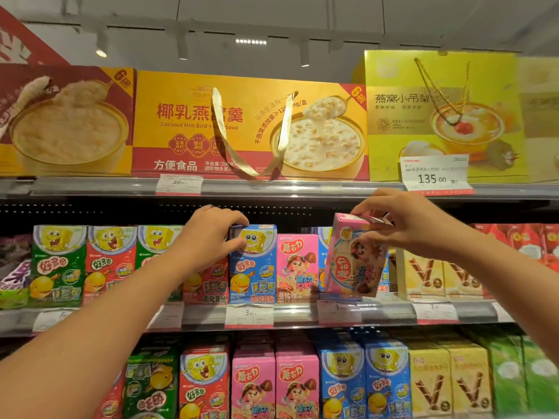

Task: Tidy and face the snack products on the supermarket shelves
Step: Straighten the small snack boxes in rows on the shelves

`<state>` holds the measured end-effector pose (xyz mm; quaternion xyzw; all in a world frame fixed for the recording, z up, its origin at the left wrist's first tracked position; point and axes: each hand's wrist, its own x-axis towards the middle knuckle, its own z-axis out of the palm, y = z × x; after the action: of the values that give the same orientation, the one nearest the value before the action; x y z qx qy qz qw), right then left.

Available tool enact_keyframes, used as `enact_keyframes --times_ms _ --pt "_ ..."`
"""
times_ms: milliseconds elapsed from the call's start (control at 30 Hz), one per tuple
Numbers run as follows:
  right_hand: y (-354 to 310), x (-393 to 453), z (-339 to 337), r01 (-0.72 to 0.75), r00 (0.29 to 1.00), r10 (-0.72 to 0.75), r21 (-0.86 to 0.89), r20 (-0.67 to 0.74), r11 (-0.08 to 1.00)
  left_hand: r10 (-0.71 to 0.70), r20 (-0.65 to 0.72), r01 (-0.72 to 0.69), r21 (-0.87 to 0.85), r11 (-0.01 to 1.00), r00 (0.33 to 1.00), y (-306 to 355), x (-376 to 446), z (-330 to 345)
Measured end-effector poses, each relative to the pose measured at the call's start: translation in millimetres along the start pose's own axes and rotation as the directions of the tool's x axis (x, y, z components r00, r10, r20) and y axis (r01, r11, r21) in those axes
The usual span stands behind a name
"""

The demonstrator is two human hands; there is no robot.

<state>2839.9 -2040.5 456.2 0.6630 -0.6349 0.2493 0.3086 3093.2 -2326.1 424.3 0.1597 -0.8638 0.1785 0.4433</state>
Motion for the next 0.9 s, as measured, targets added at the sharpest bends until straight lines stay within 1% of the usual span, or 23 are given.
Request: enact_keyframes --times_ms 67,167,233,333,433,567,600,667,767,833,900 --pt "-0.2 0.3 2.1 0.004 1.000 -0.004 0.002 -0.002 1.000 -0.001 0.003 0.001 -0.047 0.999 1.000 -0.9 -0.5 -1.0" --pt "-3.4 1.2 5.9 0.005 1.000 -0.005 -0.005 0.003 1.000 -0.028 0.091 0.042 -0.156 0.987 0.996 -2.9 3.1 -2.5" --pt "-5.8 1.8 8.6 0.008 1.000 -0.008 -0.015 0.006 1.000 -0.045 0.151 0.075 -0.198 0.977 0.988 -5.0 6.9 -4.3" --pt "-8.9 2.0 10.4 0.009 1.000 -0.009 -0.017 0.010 1.000 -0.048 0.181 0.096 -0.265 0.960 0.982 -8.5 10.3 -5.7" --pt "-9.9 1.1 9.5 0.006 1.000 -0.005 -0.023 0.009 1.000 -0.051 0.158 0.103 -0.340 0.935 0.986 -8.2 11.0 -7.5" --pt "-11.4 1.8 9.2 0.000 1.000 0.000 -0.001 0.004 1.000 -0.076 0.065 0.098 -0.446 0.890 0.995 -6.5 10.5 -22.7" --pt "-12.4 2.4 9.7 0.001 1.000 -0.001 0.007 -0.002 1.000 -0.081 0.049 0.095 -0.508 0.856 0.995 -5.8 10.0 -29.7" --pt "-16.0 4.2 11.0 0.000 1.000 0.000 0.032 -0.015 0.999 -0.088 0.007 0.071 -0.649 0.758 0.996 -4.2 7.0 -45.7" --pt "-24.4 9.6 17.4 0.016 0.999 -0.015 0.051 -0.033 0.999 -0.133 -0.076 0.032 -0.744 0.667 0.988 -7.0 -4.6 -68.2" --pt "-32.8 15.4 26.1 0.030 0.999 -0.026 0.082 -0.044 0.996 -0.169 -0.078 0.036 -0.809 0.586 0.983 -12.9 -19.6 -78.5" --pt "-43.6 23.5 37.2 0.045 0.997 -0.039 0.110 -0.060 0.993 -0.194 -0.068 0.051 -0.837 0.546 0.979 -21.4 -37.5 -82.8"
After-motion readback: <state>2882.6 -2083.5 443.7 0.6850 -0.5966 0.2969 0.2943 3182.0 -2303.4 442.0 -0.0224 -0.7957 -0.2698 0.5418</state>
